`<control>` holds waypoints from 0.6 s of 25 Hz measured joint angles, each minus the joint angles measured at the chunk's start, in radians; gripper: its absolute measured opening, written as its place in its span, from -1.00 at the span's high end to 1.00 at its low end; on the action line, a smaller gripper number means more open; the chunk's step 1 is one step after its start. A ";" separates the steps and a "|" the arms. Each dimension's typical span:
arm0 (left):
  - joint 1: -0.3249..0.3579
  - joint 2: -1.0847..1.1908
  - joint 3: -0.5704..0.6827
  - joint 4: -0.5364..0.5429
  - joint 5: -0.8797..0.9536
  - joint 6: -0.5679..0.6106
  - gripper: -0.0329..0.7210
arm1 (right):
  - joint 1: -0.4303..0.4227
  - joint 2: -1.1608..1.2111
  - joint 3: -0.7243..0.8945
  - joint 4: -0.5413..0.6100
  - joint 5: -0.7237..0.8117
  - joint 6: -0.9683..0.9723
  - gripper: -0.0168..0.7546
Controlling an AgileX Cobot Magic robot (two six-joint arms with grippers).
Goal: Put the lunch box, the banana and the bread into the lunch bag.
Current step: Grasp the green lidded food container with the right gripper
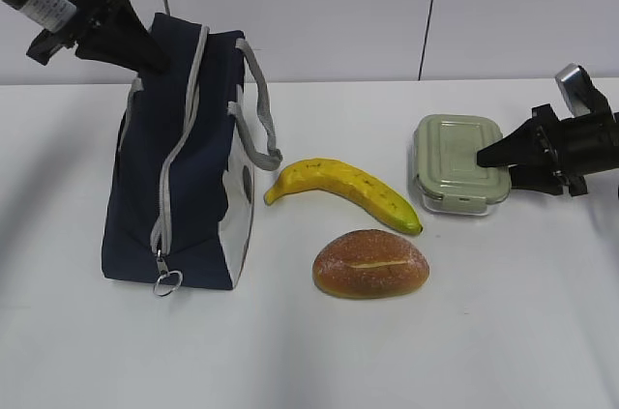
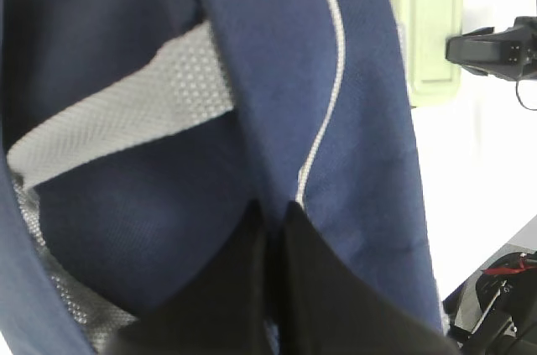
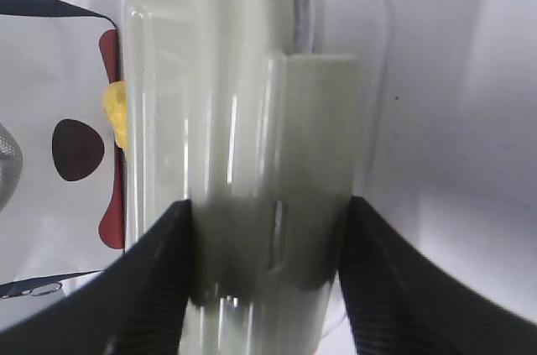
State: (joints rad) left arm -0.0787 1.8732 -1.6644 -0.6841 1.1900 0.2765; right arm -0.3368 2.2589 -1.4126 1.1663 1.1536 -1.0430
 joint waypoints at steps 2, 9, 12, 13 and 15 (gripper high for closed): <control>0.000 0.000 0.000 0.000 0.000 0.000 0.91 | 0.000 0.000 0.000 0.000 0.000 0.000 -0.01; 0.000 0.000 0.000 0.000 0.000 0.000 0.91 | 0.000 0.002 0.000 0.010 0.002 0.000 -0.01; 0.000 0.000 0.000 0.000 0.000 0.000 0.91 | 0.000 0.002 -0.007 0.010 0.002 0.000 0.00; 0.000 0.000 0.000 0.000 0.000 0.000 0.91 | 0.000 0.002 -0.015 0.010 0.000 0.000 0.00; 0.000 0.000 0.000 0.000 0.000 0.000 0.91 | 0.000 0.002 -0.036 0.007 -0.005 0.010 0.00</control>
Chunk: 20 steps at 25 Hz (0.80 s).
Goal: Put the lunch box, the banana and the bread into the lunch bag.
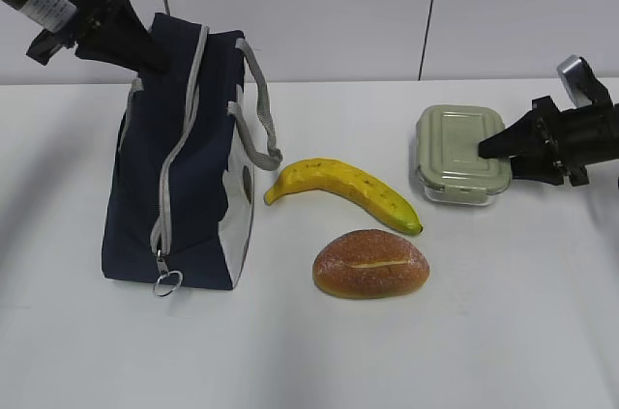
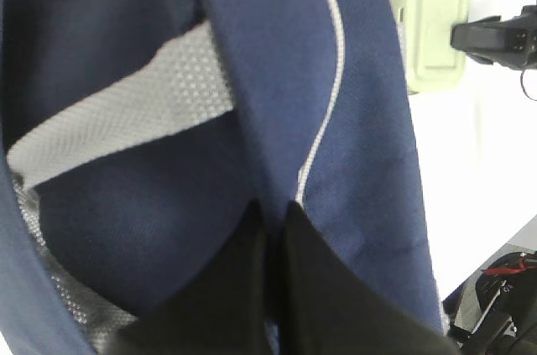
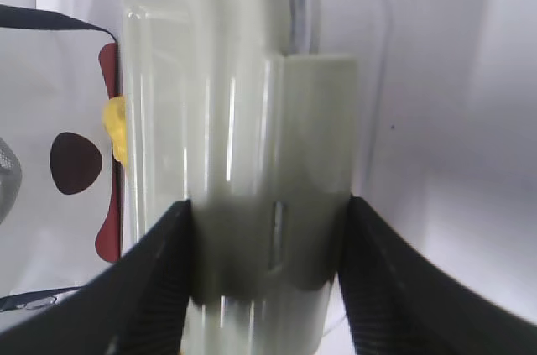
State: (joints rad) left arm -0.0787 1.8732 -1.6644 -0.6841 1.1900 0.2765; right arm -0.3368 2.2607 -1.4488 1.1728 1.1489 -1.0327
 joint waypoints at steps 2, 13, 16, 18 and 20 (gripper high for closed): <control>0.000 0.000 0.000 0.000 0.000 0.000 0.91 | 0.000 0.002 -0.026 -0.002 -0.002 0.019 0.00; 0.000 0.000 0.000 -0.011 -0.004 0.000 0.91 | 0.000 -0.027 -0.058 -0.011 -0.004 0.100 0.00; 0.000 0.000 0.000 -0.030 -0.008 0.000 0.91 | 0.004 -0.077 -0.058 -0.011 -0.004 0.124 0.00; 0.000 0.000 0.000 -0.034 -0.011 0.000 0.91 | 0.011 -0.114 -0.058 -0.011 -0.002 0.145 0.00; 0.000 0.000 0.000 -0.035 -0.013 0.000 0.91 | 0.033 -0.145 -0.058 -0.011 -0.002 0.172 0.00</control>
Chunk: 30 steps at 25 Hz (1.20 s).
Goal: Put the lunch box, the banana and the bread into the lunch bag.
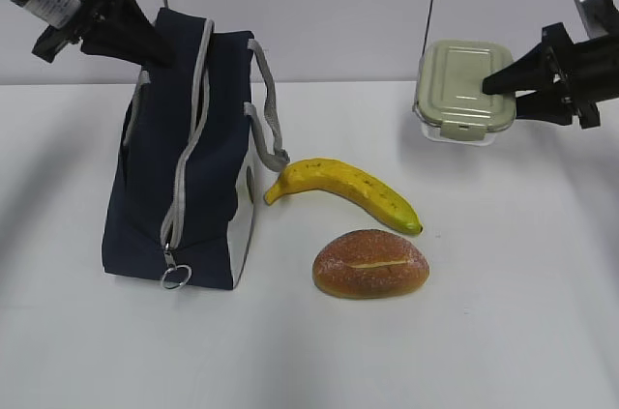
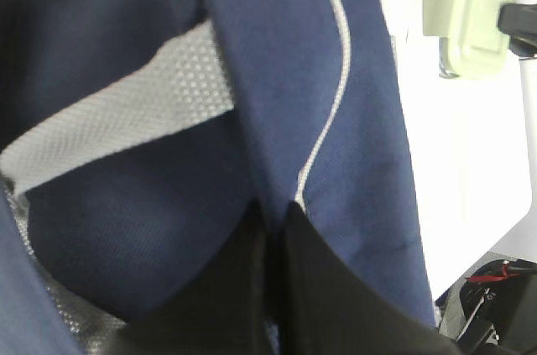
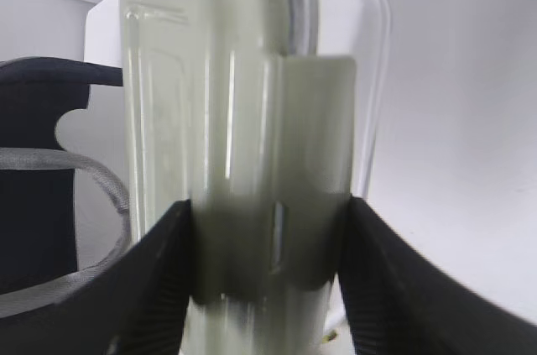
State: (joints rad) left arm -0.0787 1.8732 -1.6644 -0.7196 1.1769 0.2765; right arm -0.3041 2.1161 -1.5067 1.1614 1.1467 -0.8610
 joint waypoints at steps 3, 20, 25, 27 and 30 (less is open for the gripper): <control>0.000 0.000 0.000 -0.003 -0.001 0.000 0.91 | 0.048 -0.039 0.000 -0.002 0.002 0.058 0.00; 0.000 0.000 0.000 -0.012 0.013 0.000 0.91 | 0.363 -0.161 -0.171 -0.010 0.039 0.356 0.00; 0.000 0.002 0.000 -0.026 0.036 0.000 0.92 | 0.427 -0.163 -0.219 -0.014 0.055 0.408 0.00; 0.000 0.002 0.000 -0.030 0.037 0.000 0.92 | 0.446 -0.163 -0.223 -0.020 0.059 0.426 0.00; 0.000 0.002 0.000 -0.031 0.037 0.000 0.92 | 0.465 -0.163 -0.223 -0.029 0.061 0.435 0.00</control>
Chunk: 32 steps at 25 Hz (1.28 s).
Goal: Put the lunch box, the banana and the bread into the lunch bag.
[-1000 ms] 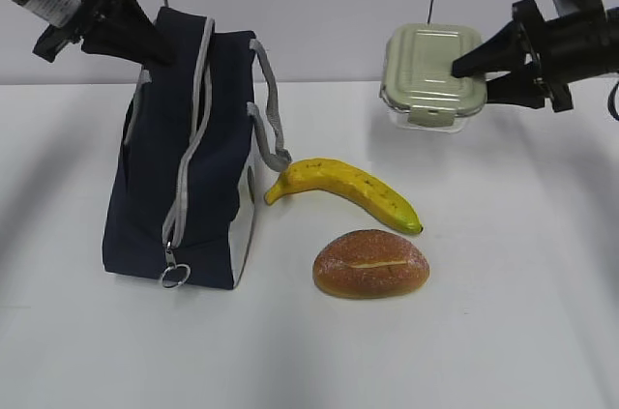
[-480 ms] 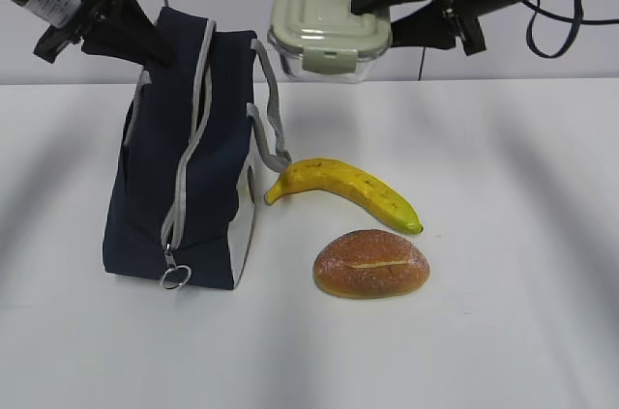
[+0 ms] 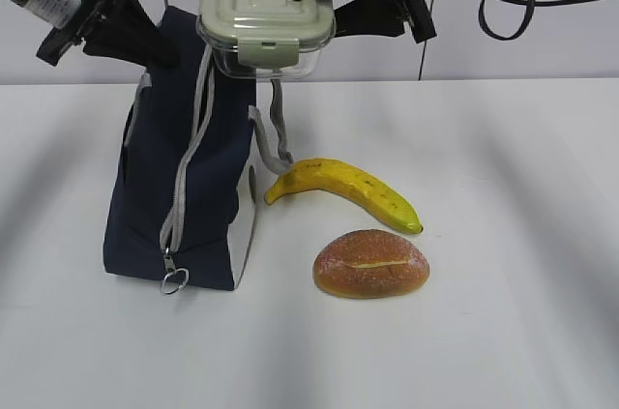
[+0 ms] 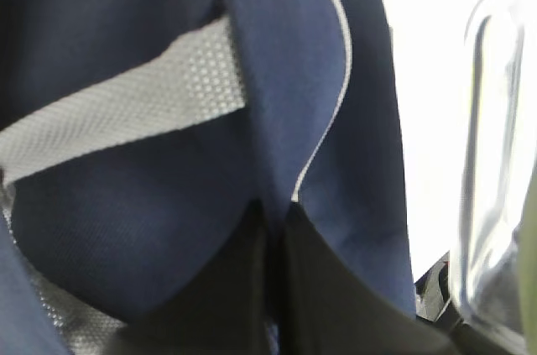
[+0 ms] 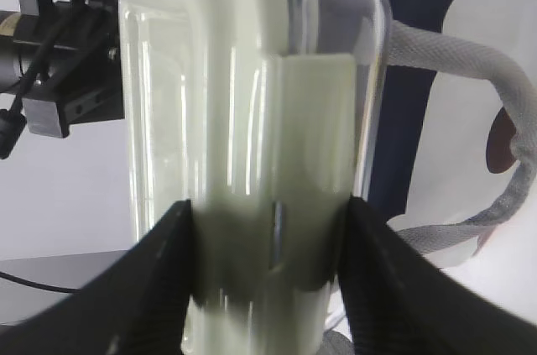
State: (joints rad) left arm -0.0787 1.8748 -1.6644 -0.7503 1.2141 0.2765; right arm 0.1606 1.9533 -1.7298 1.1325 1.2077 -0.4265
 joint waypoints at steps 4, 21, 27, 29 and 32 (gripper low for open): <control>0.000 0.000 0.000 -0.003 0.000 0.000 0.92 | 0.022 0.000 0.000 -0.045 0.001 0.015 0.00; 0.000 0.000 0.000 -0.017 0.002 0.000 0.92 | 0.059 0.000 0.000 -0.274 -0.007 0.072 0.01; 0.000 0.000 0.000 -0.025 0.002 0.003 0.92 | 0.130 0.029 -0.006 -0.341 -0.035 0.109 0.00; 0.000 0.000 0.000 -0.027 0.002 0.003 0.92 | 0.143 0.045 -0.013 -0.379 -0.042 0.136 0.00; 0.000 0.000 0.000 -0.035 0.002 0.003 0.92 | 0.154 0.074 -0.028 -0.420 -0.056 0.181 0.00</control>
State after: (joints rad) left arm -0.0787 1.8748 -1.6644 -0.7852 1.2157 0.2796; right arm 0.3147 2.0270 -1.7581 0.7126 1.1522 -0.2455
